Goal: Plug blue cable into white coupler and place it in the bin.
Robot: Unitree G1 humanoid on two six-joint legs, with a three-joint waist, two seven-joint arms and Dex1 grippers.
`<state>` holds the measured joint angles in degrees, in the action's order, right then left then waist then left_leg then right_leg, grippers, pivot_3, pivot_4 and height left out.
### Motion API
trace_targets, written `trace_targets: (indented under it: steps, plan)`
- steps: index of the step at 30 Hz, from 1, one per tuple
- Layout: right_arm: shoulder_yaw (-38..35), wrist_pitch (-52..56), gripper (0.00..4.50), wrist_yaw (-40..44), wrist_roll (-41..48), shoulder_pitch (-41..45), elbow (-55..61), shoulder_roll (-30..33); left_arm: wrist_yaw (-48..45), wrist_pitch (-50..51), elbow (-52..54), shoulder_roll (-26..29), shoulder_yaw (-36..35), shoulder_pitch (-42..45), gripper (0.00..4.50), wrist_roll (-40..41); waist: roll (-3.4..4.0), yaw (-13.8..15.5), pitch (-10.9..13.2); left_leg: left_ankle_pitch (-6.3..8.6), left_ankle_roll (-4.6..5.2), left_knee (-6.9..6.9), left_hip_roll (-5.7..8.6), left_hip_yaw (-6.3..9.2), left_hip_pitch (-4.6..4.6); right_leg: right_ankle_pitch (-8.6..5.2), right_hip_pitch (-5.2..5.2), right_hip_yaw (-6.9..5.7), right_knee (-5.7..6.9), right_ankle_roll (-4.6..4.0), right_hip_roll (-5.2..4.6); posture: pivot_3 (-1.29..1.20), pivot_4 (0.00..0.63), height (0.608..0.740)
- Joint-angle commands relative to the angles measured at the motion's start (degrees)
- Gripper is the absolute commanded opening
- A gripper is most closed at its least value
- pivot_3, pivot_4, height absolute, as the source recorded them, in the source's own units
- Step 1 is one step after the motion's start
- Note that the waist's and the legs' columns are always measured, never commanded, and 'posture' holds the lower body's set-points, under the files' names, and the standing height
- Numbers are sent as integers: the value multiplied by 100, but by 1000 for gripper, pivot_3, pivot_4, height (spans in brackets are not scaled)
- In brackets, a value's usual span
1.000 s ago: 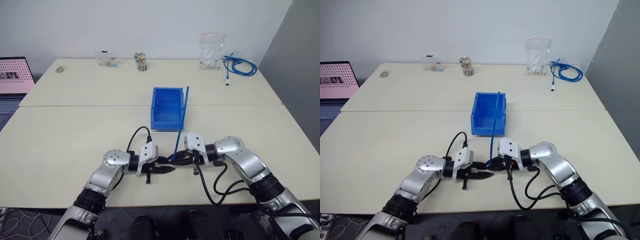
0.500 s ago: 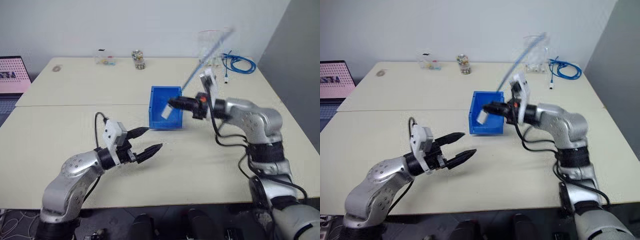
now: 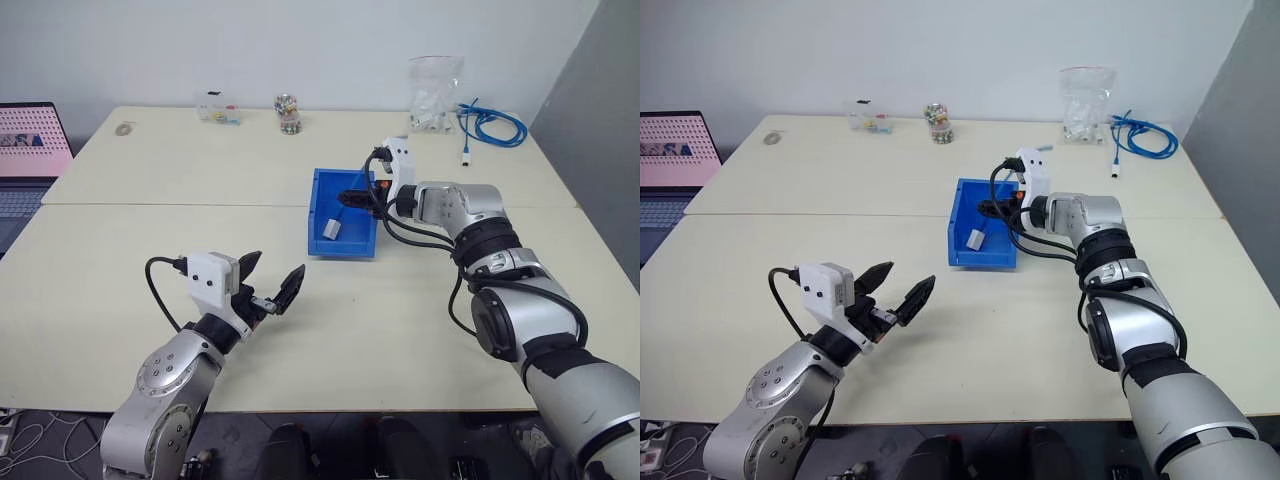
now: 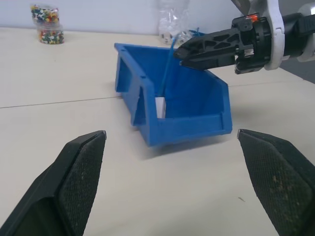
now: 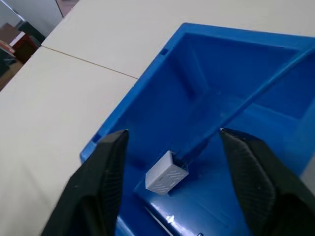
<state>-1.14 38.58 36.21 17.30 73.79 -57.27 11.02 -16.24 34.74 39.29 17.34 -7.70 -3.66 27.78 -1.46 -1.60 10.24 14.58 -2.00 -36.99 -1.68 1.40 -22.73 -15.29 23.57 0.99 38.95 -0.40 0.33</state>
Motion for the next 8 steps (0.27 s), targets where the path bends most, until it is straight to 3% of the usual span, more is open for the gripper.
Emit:
trace_targets:
  steps: [1, 4, 8]
  plan:
    - [-49, -390, 4256, 33, -194, 189, 236, 174, 326, 4, 70, -154, -146, 199, 4500, 52, 0, -2, 0, 0, 0, 0, 0, 2, 0, 0, -1, -2, 1, 0, 1, 0, 150, 740]
    - [-48, -232, 4389, 200, -158, -170, 1306, 476, 607, 72, -180, -256, -232, 436, 4500, -10, 1, 25, 2, 0, 0, -2, 1, 3, 1, 0, -2, -2, 2, 1, 3, 0, 150, 740]
    - [-138, 250, 4389, -268, 83, -1873, 4924, 675, 931, -27, -779, -250, -311, 847, 4500, -381, -2, 67, 0, 0, 0, -5, 7, 17, -9, 0, -7, -18, -7, 4, 3, 0, 150, 740]
